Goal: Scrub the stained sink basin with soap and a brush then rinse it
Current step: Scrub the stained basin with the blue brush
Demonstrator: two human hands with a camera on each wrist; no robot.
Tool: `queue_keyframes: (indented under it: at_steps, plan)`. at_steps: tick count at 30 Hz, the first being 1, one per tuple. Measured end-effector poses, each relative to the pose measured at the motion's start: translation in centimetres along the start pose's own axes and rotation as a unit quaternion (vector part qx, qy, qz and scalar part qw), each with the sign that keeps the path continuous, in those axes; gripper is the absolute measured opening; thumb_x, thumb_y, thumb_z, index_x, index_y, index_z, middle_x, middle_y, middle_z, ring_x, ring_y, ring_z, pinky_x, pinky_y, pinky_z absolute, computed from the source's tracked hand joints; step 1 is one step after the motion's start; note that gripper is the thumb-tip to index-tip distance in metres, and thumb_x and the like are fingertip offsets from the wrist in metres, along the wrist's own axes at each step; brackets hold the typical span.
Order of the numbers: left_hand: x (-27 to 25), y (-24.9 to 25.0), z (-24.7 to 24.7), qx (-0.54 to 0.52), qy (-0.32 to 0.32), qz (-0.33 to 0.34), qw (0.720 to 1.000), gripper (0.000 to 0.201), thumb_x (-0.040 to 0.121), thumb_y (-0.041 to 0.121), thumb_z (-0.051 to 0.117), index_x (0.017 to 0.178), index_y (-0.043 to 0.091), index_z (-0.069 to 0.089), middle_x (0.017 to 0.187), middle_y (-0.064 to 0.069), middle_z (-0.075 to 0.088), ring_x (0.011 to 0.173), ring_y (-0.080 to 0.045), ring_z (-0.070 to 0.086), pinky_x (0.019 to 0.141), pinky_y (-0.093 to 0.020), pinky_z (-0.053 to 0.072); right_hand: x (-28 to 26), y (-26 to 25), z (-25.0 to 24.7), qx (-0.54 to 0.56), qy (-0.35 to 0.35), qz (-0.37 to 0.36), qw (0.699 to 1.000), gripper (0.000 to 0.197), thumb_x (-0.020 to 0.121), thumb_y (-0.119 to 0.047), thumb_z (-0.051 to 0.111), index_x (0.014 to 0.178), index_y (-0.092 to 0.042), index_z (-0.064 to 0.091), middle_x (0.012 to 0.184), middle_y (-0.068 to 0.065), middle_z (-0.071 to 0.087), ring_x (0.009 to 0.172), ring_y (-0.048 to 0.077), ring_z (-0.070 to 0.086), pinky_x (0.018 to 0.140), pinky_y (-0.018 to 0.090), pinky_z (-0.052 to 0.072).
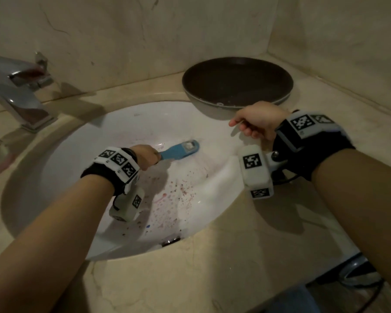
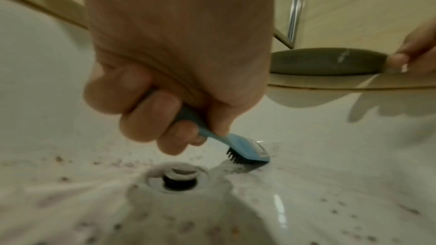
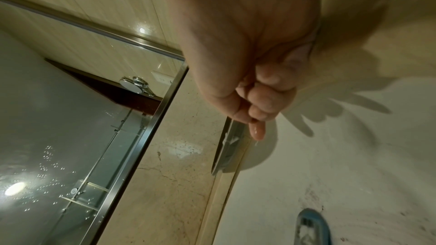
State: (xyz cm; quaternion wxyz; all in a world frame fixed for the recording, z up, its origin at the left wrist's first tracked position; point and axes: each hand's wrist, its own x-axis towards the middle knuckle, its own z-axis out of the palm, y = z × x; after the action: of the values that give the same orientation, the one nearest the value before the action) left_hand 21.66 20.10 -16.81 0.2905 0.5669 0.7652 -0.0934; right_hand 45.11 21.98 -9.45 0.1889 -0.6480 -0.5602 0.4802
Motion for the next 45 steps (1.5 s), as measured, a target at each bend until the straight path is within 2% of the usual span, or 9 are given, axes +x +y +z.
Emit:
queue_keyframes:
  at_steps: [2, 8, 12, 16, 22, 30, 35, 41, 45]
  plan:
    - [0.3, -0.9, -0.4, -0.012, 0.028, -0.020, 0.999, 0.038, 0.098, 0.023, 0.042, 0.117, -0.007, 0.055, 0.096, -0.024, 0.057, 0.079, -0.032, 0.051, 0.058, -0.025, 0.034, 0.0, 0.1, 0.0, 0.003, 0.001, 0.004, 1.000, 0.025, 0.094, -0.010, 0.044, 0.071, -0.011, 0.056, 0.057, -0.001, 0.039, 0.045, 0.009, 0.033, 0.026, 0.009, 0.025]
    - [0.3, -1.0, 1.5, -0.108, -0.065, 0.062, 0.990, 0.036, 0.098, 0.009, 0.040, 0.062, 0.008, 0.043, 0.032, 0.005, 0.039, 0.023, -0.004, 0.030, 0.030, -0.011, 0.021, -0.2, 0.0, -0.1, 0.004, 0.011, 0.006, 1.000, 0.024, 0.093, -0.010, 0.045, 0.073, -0.010, 0.057, 0.058, -0.001, 0.041, 0.045, 0.008, 0.035, 0.028, 0.006, 0.026]
    - [1.3, -0.7, 1.2, -0.063, -0.012, 0.032, 0.997, 0.028, 0.098, 0.022, 0.042, 0.075, 0.009, 0.053, 0.058, -0.002, 0.047, 0.044, -0.011, 0.040, 0.039, -0.014, 0.030, -0.1, 0.1, -0.1, 0.001, 0.009, 0.000, 1.000, 0.025, 0.094, -0.010, 0.043, 0.073, -0.010, 0.057, 0.058, 0.000, 0.040, 0.045, 0.009, 0.035, 0.028, 0.010, 0.026]
    - [2.1, -2.2, 0.0, 0.073, 0.107, -0.015, 0.991, 0.043, 0.096, 0.039, 0.041, 0.108, 0.004, 0.062, 0.098, -0.013, 0.062, 0.084, -0.025, 0.054, 0.071, -0.027, 0.038, 0.1, 0.2, -0.2, 0.006, 0.012, -0.001, 1.000, 0.025, 0.094, -0.010, 0.042, 0.074, -0.009, 0.057, 0.058, 0.000, 0.041, 0.045, 0.009, 0.035, 0.028, 0.011, 0.027]
    - [1.8, -0.3, 1.8, 0.103, 0.026, 0.078, 0.991, 0.050, 0.097, 0.051, 0.028, 0.070, 0.016, 0.050, 0.068, -0.001, 0.051, 0.062, -0.016, 0.045, 0.065, -0.026, 0.035, 0.3, 0.2, -0.1, 0.010, 0.014, -0.001, 1.000, 0.026, 0.094, -0.012, 0.041, 0.074, -0.010, 0.058, 0.058, -0.001, 0.042, 0.044, 0.008, 0.036, 0.029, 0.011, 0.028]
    - [2.5, -1.3, 0.5, 0.145, 0.142, -0.009, 0.979, 0.056, 0.100, 0.046, 0.019, 0.083, 0.005, 0.054, 0.071, -0.006, 0.051, 0.070, -0.022, 0.050, 0.067, -0.027, 0.038, 0.2, 0.2, -0.3, 0.002, 0.011, -0.004, 1.000, 0.026, 0.095, -0.011, 0.041, 0.074, -0.010, 0.058, 0.059, -0.001, 0.043, 0.045, 0.008, 0.038, 0.030, 0.012, 0.030]
    - [3.2, -1.1, 2.2, 0.041, 0.001, 0.060, 0.997, 0.042, 0.099, 0.045, 0.027, 0.079, 0.015, 0.048, 0.071, -0.002, 0.048, 0.056, -0.013, 0.042, 0.054, -0.023, 0.037, 0.4, 0.3, -0.3, 0.004, 0.008, -0.002, 1.000, 0.026, 0.095, -0.013, 0.041, 0.077, -0.010, 0.058, 0.058, -0.001, 0.043, 0.044, 0.008, 0.038, 0.029, 0.011, 0.030]
    - [1.9, 0.1, 0.6, 0.135, 0.112, -0.006, 0.984, 0.033, 0.102, 0.035, 0.025, 0.091, 0.008, 0.040, 0.077, -0.009, 0.049, 0.080, -0.025, 0.048, 0.077, -0.034, 0.043, 0.5, 0.2, -0.2, 0.006, 0.005, 0.003, 1.000, 0.025, 0.095, -0.013, 0.041, 0.077, -0.010, 0.057, 0.060, 0.000, 0.043, 0.046, 0.009, 0.037, 0.028, 0.012, 0.029]
    - [1.9, -0.1, 1.5, 0.069, 0.057, 0.012, 0.996, 0.052, 0.101, 0.043, 0.022, 0.071, 0.008, 0.046, 0.068, -0.007, 0.047, 0.061, -0.020, 0.044, 0.057, -0.025, 0.035, 0.4, 0.2, 0.0, 0.000, 0.007, 0.007, 1.000, 0.025, 0.095, -0.013, 0.041, 0.076, -0.010, 0.057, 0.060, 0.000, 0.043, 0.046, 0.008, 0.036, 0.028, 0.008, 0.028]
